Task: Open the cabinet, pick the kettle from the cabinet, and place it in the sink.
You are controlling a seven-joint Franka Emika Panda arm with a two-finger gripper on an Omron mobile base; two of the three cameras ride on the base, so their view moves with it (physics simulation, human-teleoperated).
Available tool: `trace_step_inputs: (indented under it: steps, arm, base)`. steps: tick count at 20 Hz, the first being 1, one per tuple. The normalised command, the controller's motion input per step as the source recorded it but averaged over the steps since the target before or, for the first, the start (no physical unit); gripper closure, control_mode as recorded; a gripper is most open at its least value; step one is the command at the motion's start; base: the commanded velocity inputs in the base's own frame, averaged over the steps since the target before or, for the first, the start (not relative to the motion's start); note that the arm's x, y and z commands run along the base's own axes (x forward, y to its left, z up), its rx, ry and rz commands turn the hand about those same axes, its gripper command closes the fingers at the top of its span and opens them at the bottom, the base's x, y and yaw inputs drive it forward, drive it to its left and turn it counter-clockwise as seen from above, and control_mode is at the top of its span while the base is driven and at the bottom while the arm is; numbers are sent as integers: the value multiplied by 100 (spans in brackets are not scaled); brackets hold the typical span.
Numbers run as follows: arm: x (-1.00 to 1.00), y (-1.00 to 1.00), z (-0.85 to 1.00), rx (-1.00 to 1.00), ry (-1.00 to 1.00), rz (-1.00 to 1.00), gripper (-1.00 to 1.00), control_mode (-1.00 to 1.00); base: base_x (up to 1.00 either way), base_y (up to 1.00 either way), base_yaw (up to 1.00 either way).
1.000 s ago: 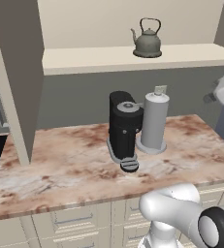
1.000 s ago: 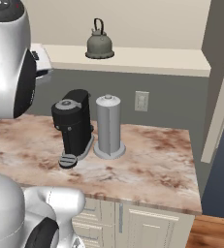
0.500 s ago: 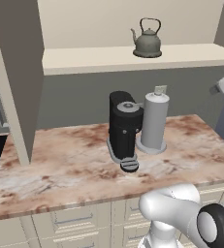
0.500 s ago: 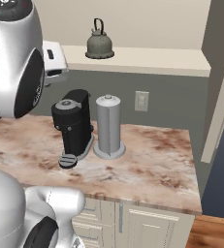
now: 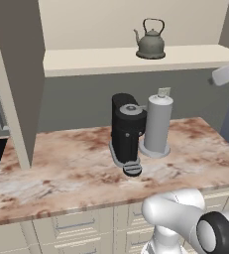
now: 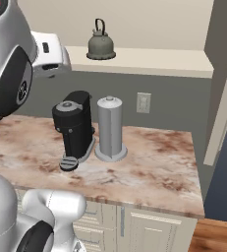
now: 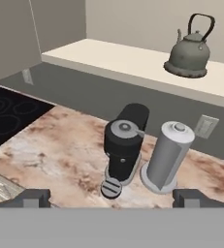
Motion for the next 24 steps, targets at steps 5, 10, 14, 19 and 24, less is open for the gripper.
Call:
trace_step_inputs:
  steps: [5, 10, 14, 19, 24]
  arm:
    - [55, 0, 0, 1, -1, 0, -100, -100]
    - [32, -15, 5, 0, -5, -3, -100, -100]
    - [31, -23, 2, 0, -4, -1, -100, -100]
    - [32, -6, 11, 2, -1, 0, -100, -100]
    - [27, -1, 23, 0, 0, -1, -100, -100]
  base:
    - [0, 0, 0]
    - [0, 0, 0]
    - [0, 0, 0]
    - [0, 0, 0]
    - [0, 0, 0]
